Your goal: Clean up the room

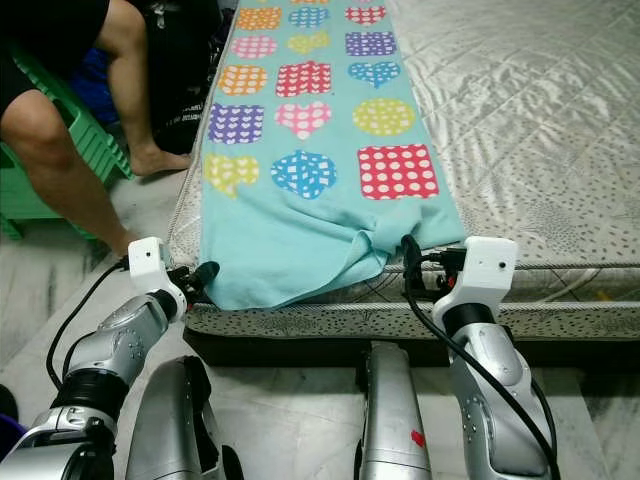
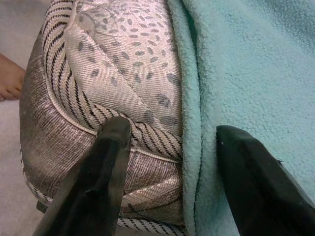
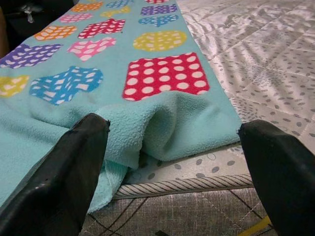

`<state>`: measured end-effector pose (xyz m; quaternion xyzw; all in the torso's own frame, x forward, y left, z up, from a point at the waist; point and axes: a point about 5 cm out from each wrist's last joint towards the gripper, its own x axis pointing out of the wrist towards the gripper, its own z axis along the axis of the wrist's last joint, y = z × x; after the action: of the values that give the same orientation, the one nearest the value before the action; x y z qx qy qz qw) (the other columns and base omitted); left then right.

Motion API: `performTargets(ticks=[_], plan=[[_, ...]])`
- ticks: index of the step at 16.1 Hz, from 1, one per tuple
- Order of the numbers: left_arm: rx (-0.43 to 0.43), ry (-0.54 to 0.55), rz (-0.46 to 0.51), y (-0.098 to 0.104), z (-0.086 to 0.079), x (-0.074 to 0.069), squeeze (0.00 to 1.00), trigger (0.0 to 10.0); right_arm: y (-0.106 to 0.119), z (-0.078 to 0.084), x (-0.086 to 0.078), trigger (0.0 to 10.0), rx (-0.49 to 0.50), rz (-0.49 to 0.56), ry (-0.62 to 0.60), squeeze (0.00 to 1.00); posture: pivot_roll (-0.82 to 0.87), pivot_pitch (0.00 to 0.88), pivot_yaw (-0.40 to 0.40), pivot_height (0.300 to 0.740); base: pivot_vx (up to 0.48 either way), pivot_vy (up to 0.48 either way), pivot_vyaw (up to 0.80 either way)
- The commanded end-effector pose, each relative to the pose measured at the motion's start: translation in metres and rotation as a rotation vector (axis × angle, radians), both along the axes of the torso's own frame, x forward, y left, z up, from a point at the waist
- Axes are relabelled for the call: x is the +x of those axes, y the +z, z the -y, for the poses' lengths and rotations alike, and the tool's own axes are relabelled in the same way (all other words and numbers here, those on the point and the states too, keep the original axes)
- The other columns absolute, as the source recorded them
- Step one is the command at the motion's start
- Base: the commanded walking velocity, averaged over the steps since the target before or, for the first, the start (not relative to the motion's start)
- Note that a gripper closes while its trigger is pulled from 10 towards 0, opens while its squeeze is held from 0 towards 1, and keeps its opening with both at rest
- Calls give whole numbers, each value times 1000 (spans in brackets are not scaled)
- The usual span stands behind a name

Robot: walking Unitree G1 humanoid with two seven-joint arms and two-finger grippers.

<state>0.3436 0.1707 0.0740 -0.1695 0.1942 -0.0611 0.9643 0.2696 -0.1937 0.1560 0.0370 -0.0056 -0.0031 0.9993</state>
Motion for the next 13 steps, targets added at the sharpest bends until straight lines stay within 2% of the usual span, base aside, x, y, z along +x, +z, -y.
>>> performTargets(ticks=[1, 5, 13], plan=[[11, -41, -40, -8, 6, -2, 0, 0, 2, -1, 1, 10000, -8, 4, 0, 0, -164, 147, 54, 472, 0, 0, 0], [13, -71, -19, -5, 12, 0, 0, 0, 3, -1, 2, 10000, -11, 7, 0, 0, -163, 147, 55, 472, 0, 0, 0], [30, -40, 4, -5, 5, -5, 0, 0, 3, 0, 3, 10000, -15, 12, -2, 0, -161, 142, 54, 472, 0, 0, 0]])
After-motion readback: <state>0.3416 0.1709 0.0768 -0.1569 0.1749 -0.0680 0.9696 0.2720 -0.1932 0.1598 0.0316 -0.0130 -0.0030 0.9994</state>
